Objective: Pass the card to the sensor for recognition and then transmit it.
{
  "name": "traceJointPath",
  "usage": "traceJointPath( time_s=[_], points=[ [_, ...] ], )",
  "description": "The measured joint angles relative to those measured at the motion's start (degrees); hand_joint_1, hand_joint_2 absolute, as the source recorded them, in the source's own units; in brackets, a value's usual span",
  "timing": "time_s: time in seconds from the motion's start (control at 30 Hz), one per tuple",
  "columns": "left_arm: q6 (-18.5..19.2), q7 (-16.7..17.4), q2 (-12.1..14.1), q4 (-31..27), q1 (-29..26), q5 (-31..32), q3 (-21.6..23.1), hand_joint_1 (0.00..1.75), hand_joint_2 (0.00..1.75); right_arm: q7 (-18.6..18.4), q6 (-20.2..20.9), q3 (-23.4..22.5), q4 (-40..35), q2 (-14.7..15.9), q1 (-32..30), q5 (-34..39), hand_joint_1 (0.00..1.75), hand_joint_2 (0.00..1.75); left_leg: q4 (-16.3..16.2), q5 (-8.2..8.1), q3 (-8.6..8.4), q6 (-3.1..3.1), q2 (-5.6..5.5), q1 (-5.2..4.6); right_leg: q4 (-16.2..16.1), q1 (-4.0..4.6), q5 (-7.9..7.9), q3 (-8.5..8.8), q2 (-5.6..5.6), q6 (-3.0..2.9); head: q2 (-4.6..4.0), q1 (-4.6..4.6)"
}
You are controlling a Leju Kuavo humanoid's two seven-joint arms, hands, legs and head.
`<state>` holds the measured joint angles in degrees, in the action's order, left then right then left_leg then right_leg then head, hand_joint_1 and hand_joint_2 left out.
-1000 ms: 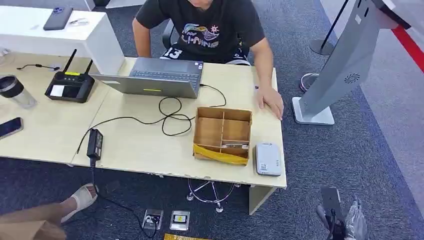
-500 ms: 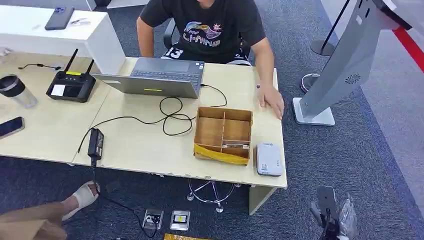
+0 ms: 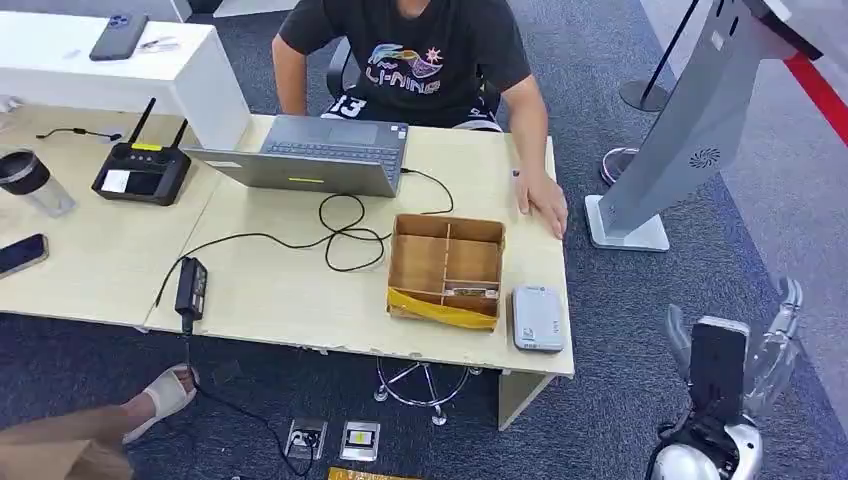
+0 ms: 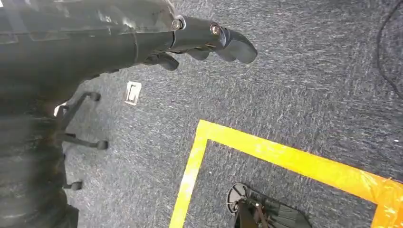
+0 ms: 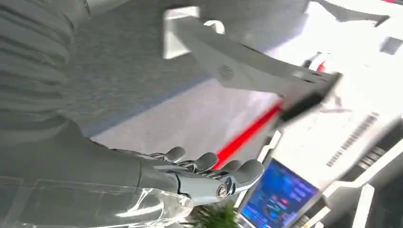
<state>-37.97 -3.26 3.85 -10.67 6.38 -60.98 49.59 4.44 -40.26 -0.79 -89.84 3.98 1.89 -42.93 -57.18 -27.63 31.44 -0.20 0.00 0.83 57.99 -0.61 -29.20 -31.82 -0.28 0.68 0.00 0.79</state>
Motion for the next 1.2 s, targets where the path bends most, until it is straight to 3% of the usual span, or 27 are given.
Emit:
traceJointPath(
  time_s=[0.2, 0.33, 0.57, 0.77, 0.9, 1.13, 1.2],
  points=[
    [0.2, -0.2, 0.0, 0.0, 0.0, 0.0, 0.0, 0.0, 1.75, -2.3, 0.1, 2.7, -9.1, -0.3, -0.7, -6.9, 0.0, 1.75, 0.0, 0.0, 0.01, 0.0, 0.01, 0.0, 0.0, 0.0, 0.0, 0.0, 0.0, 0.0, 0.0, 0.0],
    [0.7, -0.8, 0.0, 0.0, 0.1, 0.0, 0.0, 0.0, 1.75, -5.8, 0.2, 8.6, -11.7, -0.1, -0.2, -15.7, 0.0, 1.75, 0.0, 0.0, 0.02, -0.01, 0.0, 0.03, 0.0, 0.03, 0.0, 0.02, 0.0, 0.0, 0.0, 0.0],
    [0.5, -1.2, 0.0, 0.0, 0.2, -0.7, 0.0, 0.0, 1.75, -10.3, 1.4, 22.0, -10.6, 1.2, 5.4, -18.8, 0.0, 1.75, 0.0, 0.01, 0.03, -0.02, 0.01, 0.02, 0.0, 0.03, 0.0, 0.01, 0.0, 0.0, 0.0, 0.02],
    [0.3, -0.9, 0.0, 0.0, 0.2, -0.9, 0.0, 0.0, 1.75, -10.6, 6.6, 30.7, -8.1, 1.2, 11.4, -19.6, 0.0, 1.75, 0.0, 0.06, 0.07, -0.04, -0.06, 0.02, 0.0, 0.03, 0.0, 0.0, -0.03, -0.01, 0.0, 0.0],
    [0.9, -0.9, 0.0, 0.0, 0.3, -0.3, 0.0, 0.0, 1.75, -11.4, 14.3, 35.8, -6.0, 1.2, 15.9, -20.2, 0.0, 1.75, 0.0, 0.06, 0.06, -0.04, -0.06, 0.02, 0.0, 0.03, 0.0, 0.0, -0.04, -0.01, 0.0, 0.0],
    [0.9, -0.9, 0.0, 0.0, 0.3, -0.2, 0.0, 0.0, 1.75, -11.6, 15.1, 36.3, -5.7, 1.2, 16.5, -20.3, 0.0, 1.75, 0.0, 0.06, 0.06, -0.04, -0.06, 0.02, 0.0, 0.03, 0.0, 0.0, -0.06, -0.01, 0.0, 0.02],
    [1.2, -0.9, 0.0, 0.0, 0.3, 0.0, 0.0, 0.0, 1.75, -12.5, 17.5, 37.7, -4.9, 1.2, 18.4, -20.9, 0.0, 1.75, 0.0, 0.06, 0.07, -0.04, -0.07, 0.02, 0.0, 0.03, 0.0, -0.02, -0.04, -0.01, 0.0, 0.0]
  ],
)
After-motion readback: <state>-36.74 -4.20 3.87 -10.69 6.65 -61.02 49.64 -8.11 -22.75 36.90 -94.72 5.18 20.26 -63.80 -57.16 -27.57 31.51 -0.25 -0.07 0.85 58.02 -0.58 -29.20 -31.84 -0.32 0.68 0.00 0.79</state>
